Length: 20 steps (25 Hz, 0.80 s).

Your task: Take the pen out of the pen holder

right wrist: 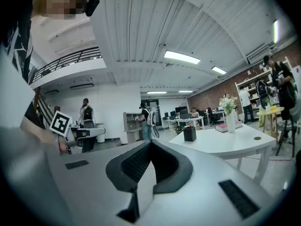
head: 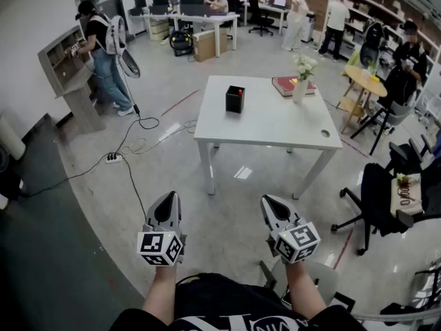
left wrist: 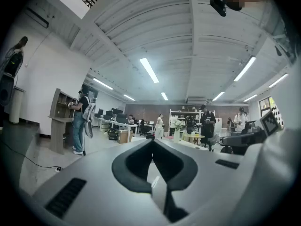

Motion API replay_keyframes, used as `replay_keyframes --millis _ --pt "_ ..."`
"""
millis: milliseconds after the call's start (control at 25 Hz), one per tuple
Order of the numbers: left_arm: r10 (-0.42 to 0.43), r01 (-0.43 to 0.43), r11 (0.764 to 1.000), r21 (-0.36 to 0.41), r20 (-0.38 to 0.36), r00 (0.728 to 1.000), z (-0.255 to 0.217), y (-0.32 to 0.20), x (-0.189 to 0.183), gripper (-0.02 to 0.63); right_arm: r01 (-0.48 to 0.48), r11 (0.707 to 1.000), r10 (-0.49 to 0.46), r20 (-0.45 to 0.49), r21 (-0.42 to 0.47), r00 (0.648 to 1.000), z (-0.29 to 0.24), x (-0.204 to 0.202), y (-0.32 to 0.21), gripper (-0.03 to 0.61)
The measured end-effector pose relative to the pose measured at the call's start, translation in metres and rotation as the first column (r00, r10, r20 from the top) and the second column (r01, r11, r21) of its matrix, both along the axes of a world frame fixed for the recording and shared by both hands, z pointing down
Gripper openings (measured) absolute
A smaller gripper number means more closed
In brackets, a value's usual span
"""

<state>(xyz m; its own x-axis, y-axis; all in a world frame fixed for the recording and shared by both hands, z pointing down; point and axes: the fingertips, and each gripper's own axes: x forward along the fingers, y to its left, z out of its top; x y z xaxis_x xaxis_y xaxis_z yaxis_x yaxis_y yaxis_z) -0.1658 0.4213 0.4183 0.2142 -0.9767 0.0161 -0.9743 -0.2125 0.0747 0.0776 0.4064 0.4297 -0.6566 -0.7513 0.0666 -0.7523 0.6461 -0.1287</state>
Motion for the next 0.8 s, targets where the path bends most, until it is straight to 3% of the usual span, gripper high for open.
replay_keyframes --millis 480,560,640,800 --pt "-0.022 0.025 0.997 -0.074 0.038 0.999 0.026 0.017 0.008 -0.001 0.059 0.998 -0.059 0.003 -0.01 0.998 0.027 0.005 -0.005 0.009" --pt "-0.017 0.022 0.996 -0.092 0.045 0.999 0.032 0.014 0.01 -0.002 0.054 0.998 -0.054 0.011 -0.023 0.998 0.031 0.008 -0.007 0.039" --pt "-0.004 0.009 0.995 -0.102 0.044 0.999 0.036 0.004 0.012 -0.001 0.053 0.998 -0.052 0.01 -0.043 0.999 0.038 0.009 -0.011 0.075" --pt "0.035 -0.033 0.995 -0.094 0.022 0.999 0.042 -0.046 0.014 -0.001 0.021 0.996 -0.02 0.012 -0.087 1.0 0.051 0.014 -0.04 0.089"
